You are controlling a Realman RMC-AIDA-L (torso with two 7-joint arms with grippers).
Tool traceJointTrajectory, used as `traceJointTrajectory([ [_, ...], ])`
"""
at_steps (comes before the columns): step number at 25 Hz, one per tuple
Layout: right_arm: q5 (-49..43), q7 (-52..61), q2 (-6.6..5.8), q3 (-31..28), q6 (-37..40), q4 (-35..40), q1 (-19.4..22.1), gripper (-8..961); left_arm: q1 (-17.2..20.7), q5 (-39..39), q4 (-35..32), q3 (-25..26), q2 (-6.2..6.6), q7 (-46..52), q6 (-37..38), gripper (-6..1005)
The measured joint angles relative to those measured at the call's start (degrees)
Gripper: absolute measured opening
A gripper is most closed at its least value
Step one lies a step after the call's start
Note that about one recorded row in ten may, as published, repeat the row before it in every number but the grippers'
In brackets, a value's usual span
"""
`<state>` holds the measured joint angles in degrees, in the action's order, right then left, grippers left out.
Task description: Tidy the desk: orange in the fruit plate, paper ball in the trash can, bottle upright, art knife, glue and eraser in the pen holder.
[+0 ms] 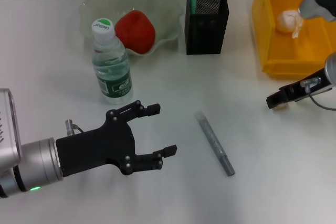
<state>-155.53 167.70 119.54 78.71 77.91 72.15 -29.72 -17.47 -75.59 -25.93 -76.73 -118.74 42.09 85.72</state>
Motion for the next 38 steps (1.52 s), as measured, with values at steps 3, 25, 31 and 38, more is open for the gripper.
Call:
traceJointTrajectory([
  [3, 0.0, 0.0, 0.0, 0.13, -0.79, -2.14, -0.99, 687, 0.04, 0.0, 0.0, 0.0, 0.0, 0.0, 0.0, 863],
  [25, 2.78, -0.62, -0.08, 0.14, 1.24, 4.75, 0.97, 251, 0.3, 0.0, 0.0, 0.18, 0.04, -0.09, 0.22, 863],
  [31, 10.58, -5.08, 0.18, -0.79, 4.03, 17.9, 4.98, 251, 0.38, 0.0, 0.0, 0.42, 0.08, -0.09, 0.63, 863],
  [38, 20.38, -18.33, 0.1, -0.08, -12.26, 15.89, 4.49, 250, 0.15, 0.01, 0.0, 0.44, 0.01, -0.09, 0.56, 862],
])
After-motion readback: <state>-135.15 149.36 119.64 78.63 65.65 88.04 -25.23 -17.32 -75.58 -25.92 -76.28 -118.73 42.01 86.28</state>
